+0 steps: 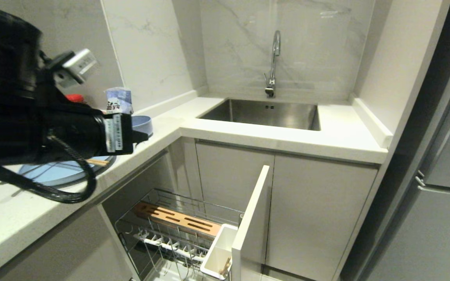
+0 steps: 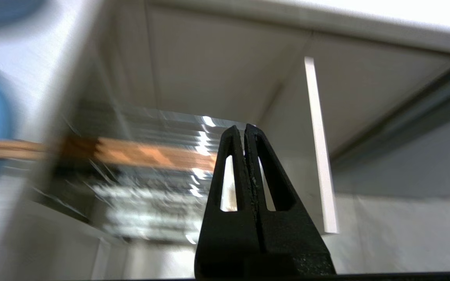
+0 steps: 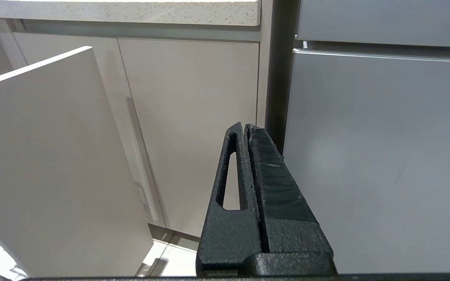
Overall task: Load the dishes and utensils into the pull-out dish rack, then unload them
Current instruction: Pick up the chopsticks and place it in the cupboard
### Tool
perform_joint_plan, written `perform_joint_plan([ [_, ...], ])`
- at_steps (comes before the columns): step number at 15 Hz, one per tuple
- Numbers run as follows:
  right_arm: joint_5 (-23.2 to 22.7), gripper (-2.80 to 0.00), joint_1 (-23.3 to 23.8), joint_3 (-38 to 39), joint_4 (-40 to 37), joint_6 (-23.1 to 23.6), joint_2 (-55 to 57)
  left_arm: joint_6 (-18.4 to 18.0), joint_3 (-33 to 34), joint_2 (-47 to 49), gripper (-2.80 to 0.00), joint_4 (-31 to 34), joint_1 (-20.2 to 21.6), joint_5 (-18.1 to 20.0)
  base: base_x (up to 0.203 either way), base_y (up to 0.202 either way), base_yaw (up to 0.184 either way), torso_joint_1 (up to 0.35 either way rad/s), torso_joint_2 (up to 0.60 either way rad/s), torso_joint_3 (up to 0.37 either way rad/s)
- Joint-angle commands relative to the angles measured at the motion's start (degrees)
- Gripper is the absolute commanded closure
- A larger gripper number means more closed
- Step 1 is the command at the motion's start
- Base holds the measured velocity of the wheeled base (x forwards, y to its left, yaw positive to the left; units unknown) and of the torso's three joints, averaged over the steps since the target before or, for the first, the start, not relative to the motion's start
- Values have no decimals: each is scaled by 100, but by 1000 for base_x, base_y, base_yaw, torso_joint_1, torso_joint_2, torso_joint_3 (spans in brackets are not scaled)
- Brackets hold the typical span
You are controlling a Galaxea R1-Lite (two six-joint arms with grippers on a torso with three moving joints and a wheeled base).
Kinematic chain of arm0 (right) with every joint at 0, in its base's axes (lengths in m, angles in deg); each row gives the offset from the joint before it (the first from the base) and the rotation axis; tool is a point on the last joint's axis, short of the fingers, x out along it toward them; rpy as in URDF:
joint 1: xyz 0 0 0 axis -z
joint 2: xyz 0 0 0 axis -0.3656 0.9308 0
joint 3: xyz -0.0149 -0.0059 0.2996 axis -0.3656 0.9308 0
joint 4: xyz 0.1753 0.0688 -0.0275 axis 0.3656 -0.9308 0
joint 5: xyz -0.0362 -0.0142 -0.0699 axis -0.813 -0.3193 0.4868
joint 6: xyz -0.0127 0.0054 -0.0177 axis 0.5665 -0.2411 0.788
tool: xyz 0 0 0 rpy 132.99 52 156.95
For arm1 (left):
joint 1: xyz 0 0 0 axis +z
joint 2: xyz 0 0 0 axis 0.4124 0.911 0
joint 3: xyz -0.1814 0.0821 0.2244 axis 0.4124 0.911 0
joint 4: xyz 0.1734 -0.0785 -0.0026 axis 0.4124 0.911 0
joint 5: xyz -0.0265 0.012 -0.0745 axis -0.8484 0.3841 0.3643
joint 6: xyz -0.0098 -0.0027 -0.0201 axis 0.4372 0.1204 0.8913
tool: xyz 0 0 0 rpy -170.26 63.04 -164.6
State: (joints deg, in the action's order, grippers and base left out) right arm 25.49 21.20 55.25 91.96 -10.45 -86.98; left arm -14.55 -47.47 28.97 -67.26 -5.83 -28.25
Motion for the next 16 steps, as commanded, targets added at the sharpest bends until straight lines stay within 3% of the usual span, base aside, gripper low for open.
perform_joint_plan([
  [1, -1, 0, -2, 149, 7, 4, -4, -574, 11, -1269, 0, 9, 262, -128, 0, 0, 0, 0, 0, 0],
  [5, -1, 0, -2, 149, 6, -3, -4, -1773, 729, -2969, 0, 1, 1027, -16, 0, 0, 0, 0, 0, 0],
  [8, -1, 0, -2, 149, 6, 3, -4, -2262, 1768, -4426, 0, -14, 1719, 272, 0, 0, 0, 0, 0, 0],
  [11, -1, 0, -2, 149, 6, 1, -4, -2352, 3322, -5770, 0, -397, 2154, 363, 0, 0, 0, 0, 0, 0],
  [14, -1, 0, -2, 149, 6, -5, -4, -2063, 4849, -6051, 0, -2250, 2438, 183, 0, 0, 0, 0, 0, 0],
  [16, -1, 0, -2, 149, 6, 4, -4, -1985, 5110, -6364, 0, -2426, 2847, 400, 0, 0, 0, 0, 0, 0],
])
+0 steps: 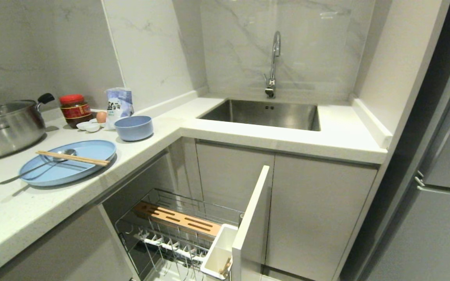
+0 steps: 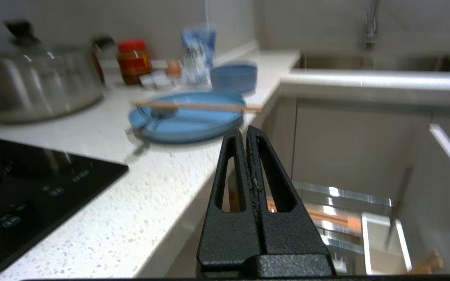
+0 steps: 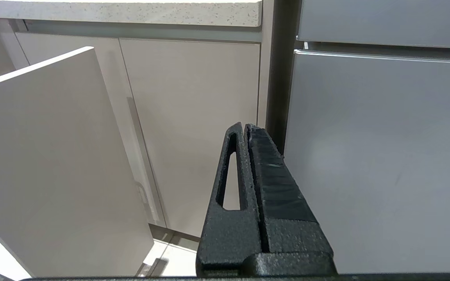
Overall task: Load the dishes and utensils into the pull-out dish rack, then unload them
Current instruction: Pick up the chopsticks and place it in the cupboard
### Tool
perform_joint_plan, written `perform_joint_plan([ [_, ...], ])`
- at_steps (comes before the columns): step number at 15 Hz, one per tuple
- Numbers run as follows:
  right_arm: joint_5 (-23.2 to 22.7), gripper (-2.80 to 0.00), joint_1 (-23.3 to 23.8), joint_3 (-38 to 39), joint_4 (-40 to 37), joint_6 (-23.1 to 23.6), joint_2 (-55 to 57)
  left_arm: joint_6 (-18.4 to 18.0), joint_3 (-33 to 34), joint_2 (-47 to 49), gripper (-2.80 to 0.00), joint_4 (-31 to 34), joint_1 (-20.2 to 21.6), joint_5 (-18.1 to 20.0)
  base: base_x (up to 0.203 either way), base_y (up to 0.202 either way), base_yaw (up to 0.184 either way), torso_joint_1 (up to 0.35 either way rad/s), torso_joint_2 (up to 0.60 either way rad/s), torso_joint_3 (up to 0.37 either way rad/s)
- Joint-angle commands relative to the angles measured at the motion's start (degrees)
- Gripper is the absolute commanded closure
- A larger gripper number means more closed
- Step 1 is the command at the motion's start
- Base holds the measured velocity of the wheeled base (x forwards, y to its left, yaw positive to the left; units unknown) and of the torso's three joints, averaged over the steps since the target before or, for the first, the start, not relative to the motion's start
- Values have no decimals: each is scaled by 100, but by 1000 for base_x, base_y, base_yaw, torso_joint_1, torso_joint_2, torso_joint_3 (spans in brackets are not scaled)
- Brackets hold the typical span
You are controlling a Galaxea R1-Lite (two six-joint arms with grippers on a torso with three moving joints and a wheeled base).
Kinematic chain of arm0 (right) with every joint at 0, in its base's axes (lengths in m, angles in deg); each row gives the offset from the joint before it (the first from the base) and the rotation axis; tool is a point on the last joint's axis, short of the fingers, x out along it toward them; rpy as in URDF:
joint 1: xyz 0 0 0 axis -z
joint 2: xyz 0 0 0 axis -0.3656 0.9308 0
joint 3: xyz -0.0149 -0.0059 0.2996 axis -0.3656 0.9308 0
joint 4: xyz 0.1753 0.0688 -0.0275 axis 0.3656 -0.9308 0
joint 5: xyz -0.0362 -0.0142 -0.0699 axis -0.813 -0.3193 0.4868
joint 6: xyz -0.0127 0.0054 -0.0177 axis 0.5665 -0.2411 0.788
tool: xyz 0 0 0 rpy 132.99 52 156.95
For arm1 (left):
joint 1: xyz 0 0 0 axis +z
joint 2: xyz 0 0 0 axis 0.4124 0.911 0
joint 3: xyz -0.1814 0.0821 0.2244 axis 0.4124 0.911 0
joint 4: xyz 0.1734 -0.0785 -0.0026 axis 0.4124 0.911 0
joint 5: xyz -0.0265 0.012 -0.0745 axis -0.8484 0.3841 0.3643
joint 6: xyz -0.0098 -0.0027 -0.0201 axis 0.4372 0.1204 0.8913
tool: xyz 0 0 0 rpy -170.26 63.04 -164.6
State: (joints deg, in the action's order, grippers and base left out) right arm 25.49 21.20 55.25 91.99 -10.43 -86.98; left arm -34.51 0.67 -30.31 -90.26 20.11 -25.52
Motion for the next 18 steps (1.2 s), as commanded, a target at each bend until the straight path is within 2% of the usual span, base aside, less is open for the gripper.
perform_joint_plan([
  [1, -1, 0, -2, 149, 4, 2, -4, 17, 386, -777, 0, 80, 331, 338, 0, 0, 0, 0, 0, 0],
  [4, -1, 0, -2, 149, 4, 2, -4, 53, 952, -1756, 0, 572, 418, 625, 0, 0, 0, 0, 0, 0],
  [7, -1, 0, -2, 149, 4, -7, -4, 44, 2290, -1819, 0, -255, 437, 593, 0, 0, 0, 0, 0, 0],
  [8, -1, 0, -2, 149, 4, -5, -4, 59, 2459, -1810, 0, -305, 439, 622, 0, 0, 0, 0, 0, 0],
  [9, -1, 0, -2, 149, 4, -3, -4, 123, 2441, -1804, 0, -200, 441, 828, 0, 0, 0, 0, 0, 0],
  [11, -1, 0, -3, 149, 4, 1, -4, 271, 2283, -1801, 0, 590, 432, 1129, 0, 0, 0, 0, 0, 0],
  [12, -1, 0, -2, 149, 4, -7, -4, 387, 2288, -1801, 0, 596, 433, 1130, 0, 0, 0, 0, 0, 0],
  [18, -1, 0, -2, 149, 4, 2, -4, 391, 2297, -1801, 0, 570, 426, 1116, 0, 0, 0, 0, 0, 0],
])
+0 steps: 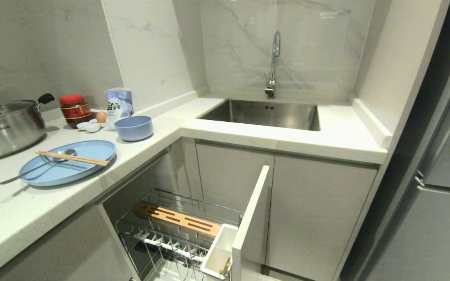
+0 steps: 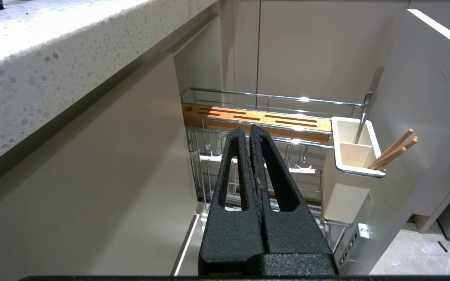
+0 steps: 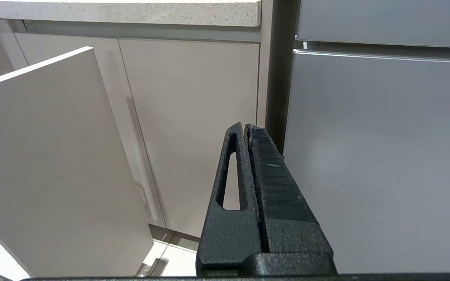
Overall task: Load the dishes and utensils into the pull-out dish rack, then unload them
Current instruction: Pick up the chopsticks and place it in the cupboard
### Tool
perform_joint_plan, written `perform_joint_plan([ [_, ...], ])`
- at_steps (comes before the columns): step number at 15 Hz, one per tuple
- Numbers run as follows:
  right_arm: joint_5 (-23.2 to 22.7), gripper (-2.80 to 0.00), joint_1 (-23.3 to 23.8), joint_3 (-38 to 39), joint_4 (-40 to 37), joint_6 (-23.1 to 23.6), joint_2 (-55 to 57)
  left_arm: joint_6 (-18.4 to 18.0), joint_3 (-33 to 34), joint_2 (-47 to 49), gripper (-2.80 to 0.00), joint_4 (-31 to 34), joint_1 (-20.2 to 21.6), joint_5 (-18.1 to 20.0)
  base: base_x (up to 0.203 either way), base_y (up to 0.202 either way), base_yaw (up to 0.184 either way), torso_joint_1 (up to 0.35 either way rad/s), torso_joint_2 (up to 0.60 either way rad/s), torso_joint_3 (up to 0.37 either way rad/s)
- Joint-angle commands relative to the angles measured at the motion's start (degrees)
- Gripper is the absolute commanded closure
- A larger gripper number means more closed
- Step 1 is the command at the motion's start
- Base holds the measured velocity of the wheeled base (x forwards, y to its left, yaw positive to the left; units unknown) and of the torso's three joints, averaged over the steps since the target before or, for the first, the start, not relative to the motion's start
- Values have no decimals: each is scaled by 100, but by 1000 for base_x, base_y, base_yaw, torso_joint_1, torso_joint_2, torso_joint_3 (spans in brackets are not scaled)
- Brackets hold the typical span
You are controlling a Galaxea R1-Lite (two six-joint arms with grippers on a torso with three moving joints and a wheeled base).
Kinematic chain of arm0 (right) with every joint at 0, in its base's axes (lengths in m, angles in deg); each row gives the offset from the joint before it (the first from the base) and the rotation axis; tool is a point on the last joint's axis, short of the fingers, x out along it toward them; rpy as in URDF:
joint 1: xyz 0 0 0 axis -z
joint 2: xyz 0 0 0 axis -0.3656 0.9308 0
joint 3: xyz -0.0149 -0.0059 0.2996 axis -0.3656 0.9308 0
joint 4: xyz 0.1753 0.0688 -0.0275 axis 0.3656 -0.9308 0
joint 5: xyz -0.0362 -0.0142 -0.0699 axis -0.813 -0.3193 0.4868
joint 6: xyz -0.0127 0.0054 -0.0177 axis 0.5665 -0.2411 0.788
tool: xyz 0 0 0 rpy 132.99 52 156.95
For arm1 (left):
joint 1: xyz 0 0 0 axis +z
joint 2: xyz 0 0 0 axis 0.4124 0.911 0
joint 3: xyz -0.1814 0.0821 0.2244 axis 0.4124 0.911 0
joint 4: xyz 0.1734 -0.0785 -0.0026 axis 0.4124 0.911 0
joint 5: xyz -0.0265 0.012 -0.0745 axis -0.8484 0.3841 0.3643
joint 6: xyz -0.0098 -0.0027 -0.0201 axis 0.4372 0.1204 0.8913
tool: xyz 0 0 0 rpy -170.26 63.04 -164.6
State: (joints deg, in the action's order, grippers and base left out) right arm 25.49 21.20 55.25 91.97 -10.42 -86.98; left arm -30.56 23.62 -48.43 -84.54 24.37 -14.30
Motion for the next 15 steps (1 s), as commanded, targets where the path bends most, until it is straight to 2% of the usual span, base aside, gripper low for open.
perform_joint_plan([
  [1, -1, 0, -2, 149, 5, 1, -4, -4, 2, 11, 0, -3, 7, -9, 0, 0, 0, 0, 0, 0],
  [9, -1, 0, -2, 149, 5, -7, -4, -39, 2, 11, 0, -3, 7, -9, 0, 0, 0, 1, 0, -10],
  [15, -1, 0, -2, 149, 5, -8, -4, -21, 2, 11, 0, -3, -2, -9, 0, 0, 0, 3, 3, -176],
])
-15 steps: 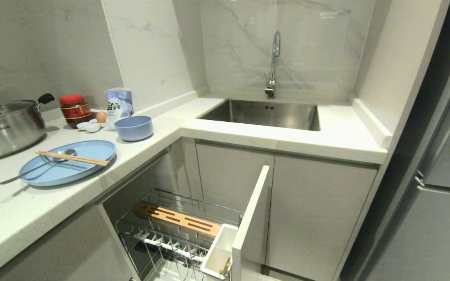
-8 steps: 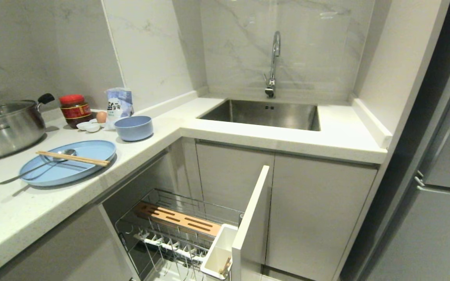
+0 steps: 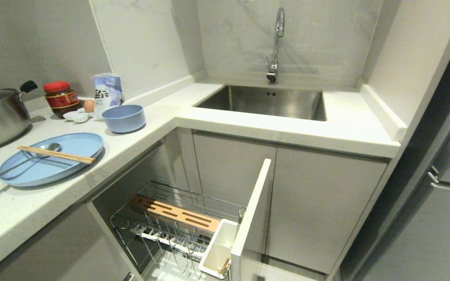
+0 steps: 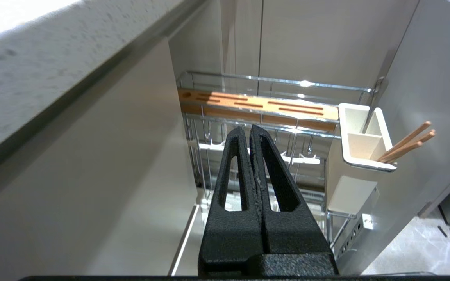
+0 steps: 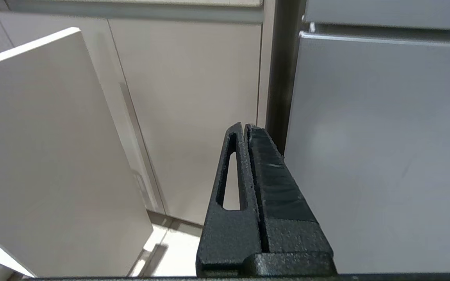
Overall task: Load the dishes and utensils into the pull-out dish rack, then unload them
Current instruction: Pick up the chopsticks and place it in the cupboard
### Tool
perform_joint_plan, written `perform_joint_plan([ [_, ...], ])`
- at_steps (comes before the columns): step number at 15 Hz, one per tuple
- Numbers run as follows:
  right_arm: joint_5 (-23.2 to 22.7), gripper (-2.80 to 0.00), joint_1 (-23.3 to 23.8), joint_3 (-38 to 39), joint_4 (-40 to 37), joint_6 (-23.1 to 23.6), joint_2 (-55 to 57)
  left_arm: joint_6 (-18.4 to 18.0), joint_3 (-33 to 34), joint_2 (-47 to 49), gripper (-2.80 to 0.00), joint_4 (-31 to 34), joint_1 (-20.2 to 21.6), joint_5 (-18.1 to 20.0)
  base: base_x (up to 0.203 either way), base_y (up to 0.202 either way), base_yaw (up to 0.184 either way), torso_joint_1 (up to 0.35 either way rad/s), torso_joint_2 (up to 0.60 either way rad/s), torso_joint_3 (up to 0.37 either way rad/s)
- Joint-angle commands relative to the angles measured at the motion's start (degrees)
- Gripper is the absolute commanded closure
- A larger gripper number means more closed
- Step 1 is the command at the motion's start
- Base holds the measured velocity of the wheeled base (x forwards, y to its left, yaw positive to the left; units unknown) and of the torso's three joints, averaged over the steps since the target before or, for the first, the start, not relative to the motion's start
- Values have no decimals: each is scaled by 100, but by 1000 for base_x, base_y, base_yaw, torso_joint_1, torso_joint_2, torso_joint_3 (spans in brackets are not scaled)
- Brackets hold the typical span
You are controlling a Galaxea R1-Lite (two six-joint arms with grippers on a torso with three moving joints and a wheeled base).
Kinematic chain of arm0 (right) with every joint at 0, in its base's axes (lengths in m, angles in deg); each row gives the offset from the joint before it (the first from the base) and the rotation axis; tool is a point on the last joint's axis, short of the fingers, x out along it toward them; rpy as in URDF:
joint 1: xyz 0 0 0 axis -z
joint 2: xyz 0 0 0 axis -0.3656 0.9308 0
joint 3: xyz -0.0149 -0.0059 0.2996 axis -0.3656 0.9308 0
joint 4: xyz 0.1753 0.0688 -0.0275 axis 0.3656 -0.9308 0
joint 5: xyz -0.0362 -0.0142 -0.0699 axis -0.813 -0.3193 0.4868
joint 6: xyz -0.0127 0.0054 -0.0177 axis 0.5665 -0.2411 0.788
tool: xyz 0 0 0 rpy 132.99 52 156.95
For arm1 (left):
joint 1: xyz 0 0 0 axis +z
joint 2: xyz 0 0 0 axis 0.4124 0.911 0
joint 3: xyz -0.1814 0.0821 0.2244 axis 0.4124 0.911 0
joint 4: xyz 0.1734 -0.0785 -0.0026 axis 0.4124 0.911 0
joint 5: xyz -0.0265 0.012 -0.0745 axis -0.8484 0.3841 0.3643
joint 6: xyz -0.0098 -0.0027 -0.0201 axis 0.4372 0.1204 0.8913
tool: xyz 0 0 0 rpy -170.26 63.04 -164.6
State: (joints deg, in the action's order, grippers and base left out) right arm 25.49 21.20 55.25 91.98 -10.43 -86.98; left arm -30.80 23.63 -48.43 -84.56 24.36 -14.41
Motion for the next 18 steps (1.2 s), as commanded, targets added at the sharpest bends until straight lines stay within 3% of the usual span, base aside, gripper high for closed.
perform_joint_plan([
  [1, -1, 0, -2, 149, 4, -7, -4, -14, 1, 11, 0, -1, 3, 1, 0, 0, 0, 2, 3, -203],
  [18, -1, 0, -2, 149, 4, -1, -4, 3, 1, 11, 0, -1, 0, 1, 0, 0, 0, 4, 2, -198],
])
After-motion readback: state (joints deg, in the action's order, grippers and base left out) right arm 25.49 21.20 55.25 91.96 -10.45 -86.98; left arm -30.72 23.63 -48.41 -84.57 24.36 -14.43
